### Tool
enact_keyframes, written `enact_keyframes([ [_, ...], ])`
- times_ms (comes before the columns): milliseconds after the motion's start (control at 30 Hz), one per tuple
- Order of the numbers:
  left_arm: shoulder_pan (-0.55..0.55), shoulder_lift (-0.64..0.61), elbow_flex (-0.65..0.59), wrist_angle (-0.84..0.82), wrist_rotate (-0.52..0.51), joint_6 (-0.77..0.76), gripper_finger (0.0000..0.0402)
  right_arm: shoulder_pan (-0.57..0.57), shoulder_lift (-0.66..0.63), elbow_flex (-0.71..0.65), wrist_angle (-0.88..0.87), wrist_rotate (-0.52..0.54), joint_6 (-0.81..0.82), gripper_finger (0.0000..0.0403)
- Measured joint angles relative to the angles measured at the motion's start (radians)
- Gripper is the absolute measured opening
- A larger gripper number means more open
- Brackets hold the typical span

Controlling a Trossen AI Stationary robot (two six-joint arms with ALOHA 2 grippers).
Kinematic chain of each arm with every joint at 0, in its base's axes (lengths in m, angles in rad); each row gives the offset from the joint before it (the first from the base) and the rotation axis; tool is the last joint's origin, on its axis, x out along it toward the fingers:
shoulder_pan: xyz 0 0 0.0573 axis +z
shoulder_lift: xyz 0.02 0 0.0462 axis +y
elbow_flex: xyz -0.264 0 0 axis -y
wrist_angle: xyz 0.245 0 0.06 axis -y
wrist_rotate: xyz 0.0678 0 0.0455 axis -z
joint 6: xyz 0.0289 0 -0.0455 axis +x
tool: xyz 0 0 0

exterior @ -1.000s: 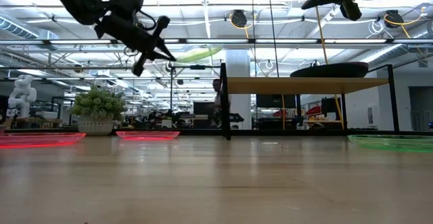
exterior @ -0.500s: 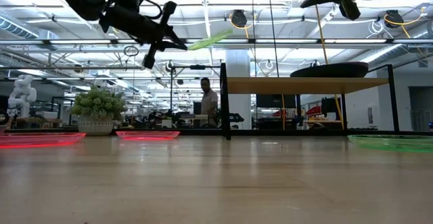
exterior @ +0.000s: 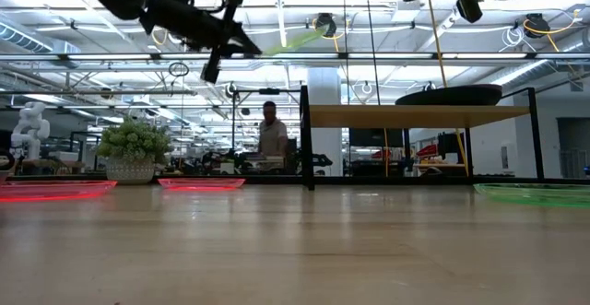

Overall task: Place and stack plates onto a shelf
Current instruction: Put the left green plate on the shelf

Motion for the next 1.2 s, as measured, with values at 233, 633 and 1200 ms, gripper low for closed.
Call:
enact_keyframes([
  [233,-0.005,0.068,0.184,-0.124,-0.017,0.084,0.0,0.0,0.0,0.0,0.0,-0.001,0.003,0.0],
  [633,-0.02,0.324,0.457,-0.208,0.058,0.175,0.0,-0.003,-0.027,0.0,0.088,-0.003,0.018,0.0],
  [1200,-0.059,0.437,0.504,-0.323,0.068,0.278,0.0,-0.003,-0.112,0.0,0.107,0.086,-0.019,0.0],
])
